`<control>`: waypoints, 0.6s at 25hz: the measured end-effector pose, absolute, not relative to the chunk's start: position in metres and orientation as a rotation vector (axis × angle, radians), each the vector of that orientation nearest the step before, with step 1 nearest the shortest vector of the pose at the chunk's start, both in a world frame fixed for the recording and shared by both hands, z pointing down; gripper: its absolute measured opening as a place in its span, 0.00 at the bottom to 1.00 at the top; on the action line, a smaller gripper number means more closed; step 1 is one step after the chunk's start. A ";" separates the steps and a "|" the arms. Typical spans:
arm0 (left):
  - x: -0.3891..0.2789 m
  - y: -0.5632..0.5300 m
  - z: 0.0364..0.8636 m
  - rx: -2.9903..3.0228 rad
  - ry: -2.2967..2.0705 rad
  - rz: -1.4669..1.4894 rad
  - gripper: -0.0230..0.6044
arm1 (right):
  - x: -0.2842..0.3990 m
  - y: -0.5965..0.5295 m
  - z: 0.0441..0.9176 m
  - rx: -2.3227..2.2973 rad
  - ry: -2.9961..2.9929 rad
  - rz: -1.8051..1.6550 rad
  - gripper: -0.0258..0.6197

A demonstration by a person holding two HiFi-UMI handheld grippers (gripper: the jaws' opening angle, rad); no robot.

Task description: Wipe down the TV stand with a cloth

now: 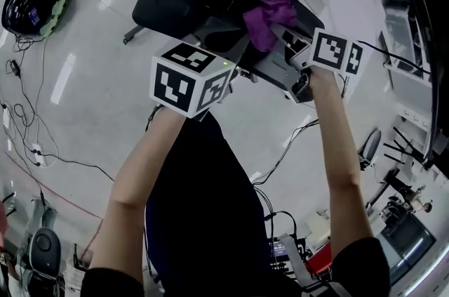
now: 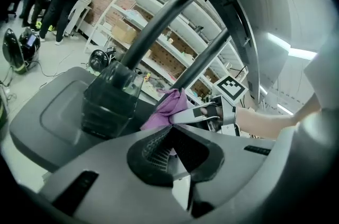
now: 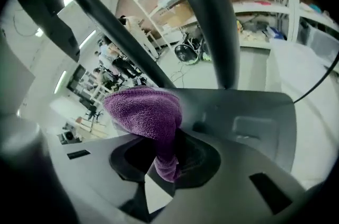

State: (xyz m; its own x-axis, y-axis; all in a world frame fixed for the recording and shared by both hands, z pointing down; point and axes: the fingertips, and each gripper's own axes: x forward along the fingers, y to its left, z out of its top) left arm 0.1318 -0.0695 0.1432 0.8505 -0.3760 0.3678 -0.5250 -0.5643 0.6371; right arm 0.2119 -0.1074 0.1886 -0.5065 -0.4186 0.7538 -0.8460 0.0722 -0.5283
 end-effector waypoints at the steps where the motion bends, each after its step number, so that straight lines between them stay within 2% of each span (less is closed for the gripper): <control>1: 0.126 -0.069 0.145 2.227 -0.660 0.241 0.05 | 0.202 -0.110 0.191 1.254 -1.955 1.470 0.19; 10: 0.085 -0.065 0.155 2.185 -0.731 0.223 0.05 | 0.149 -0.132 0.217 1.340 -1.930 1.652 0.19; 15: 0.080 -0.066 0.160 2.160 -0.744 0.210 0.05 | 0.144 -0.139 0.227 1.402 -1.890 1.536 0.19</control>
